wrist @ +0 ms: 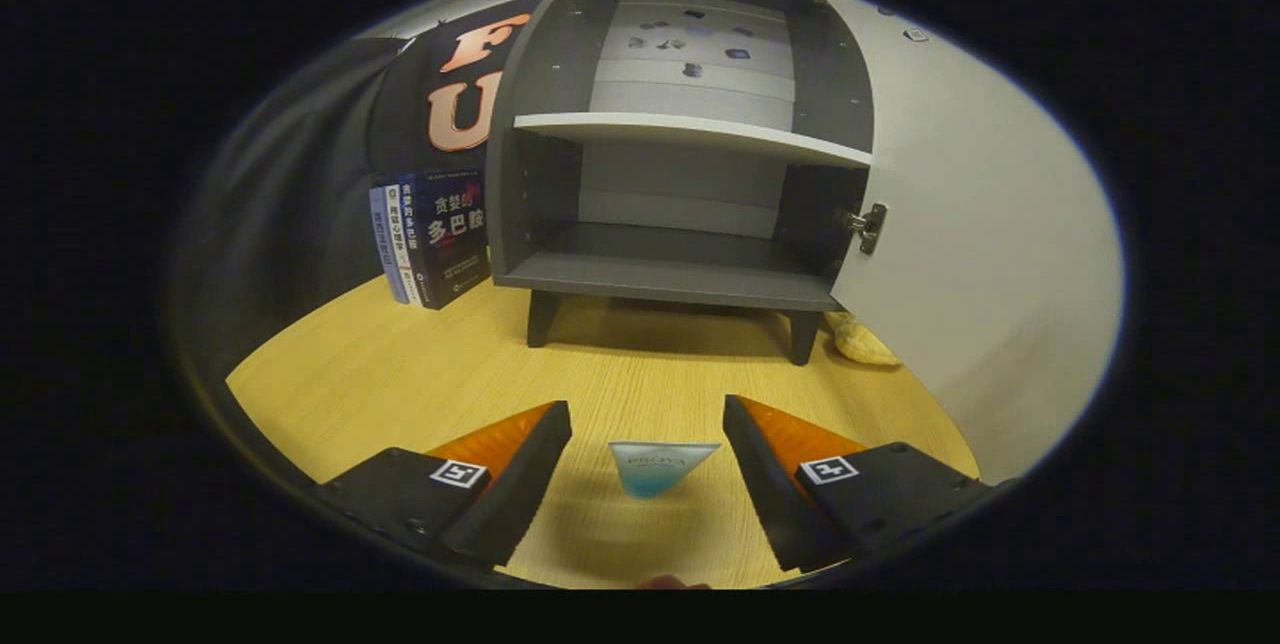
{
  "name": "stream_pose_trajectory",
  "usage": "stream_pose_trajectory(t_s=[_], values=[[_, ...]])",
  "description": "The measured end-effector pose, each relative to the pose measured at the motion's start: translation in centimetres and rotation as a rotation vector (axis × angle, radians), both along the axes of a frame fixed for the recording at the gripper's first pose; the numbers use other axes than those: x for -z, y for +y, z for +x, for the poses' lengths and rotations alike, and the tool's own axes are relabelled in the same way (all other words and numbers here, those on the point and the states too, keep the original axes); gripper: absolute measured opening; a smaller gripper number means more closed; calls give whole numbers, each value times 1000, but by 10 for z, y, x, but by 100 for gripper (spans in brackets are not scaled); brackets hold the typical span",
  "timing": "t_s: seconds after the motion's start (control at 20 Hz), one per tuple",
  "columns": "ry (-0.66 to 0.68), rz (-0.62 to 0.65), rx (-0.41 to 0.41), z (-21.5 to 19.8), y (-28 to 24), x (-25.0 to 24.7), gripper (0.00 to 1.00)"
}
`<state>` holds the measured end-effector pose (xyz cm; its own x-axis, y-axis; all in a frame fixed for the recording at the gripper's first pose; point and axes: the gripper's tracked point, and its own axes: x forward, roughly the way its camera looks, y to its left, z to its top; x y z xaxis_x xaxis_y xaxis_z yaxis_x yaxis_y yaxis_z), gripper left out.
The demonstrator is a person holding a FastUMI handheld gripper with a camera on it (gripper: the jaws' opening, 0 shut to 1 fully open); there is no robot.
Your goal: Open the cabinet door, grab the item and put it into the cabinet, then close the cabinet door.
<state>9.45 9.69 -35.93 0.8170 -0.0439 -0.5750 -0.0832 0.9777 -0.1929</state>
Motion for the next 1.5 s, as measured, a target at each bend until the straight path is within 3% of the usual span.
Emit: stream_pose_trajectory(t_s=[0.35, 0.45, 0.5, 0.6, 1.0, 1.25, 1.35, 1.5], values=[[112, -9, 64, -12, -20, 49, 96], [130, 22, 73, -13, -18, 50, 69], [155, 42, 72, -14, -16, 50, 61], [155, 90, 69, -12, -9, 37, 59], [-108, 132, -4, 58, 16, -123, 58], [-298, 260, -42, 114, 36, -244, 58], [-316, 314, -59, 138, 39, -270, 58], [-304, 274, -65, 179, 31, -287, 58]])
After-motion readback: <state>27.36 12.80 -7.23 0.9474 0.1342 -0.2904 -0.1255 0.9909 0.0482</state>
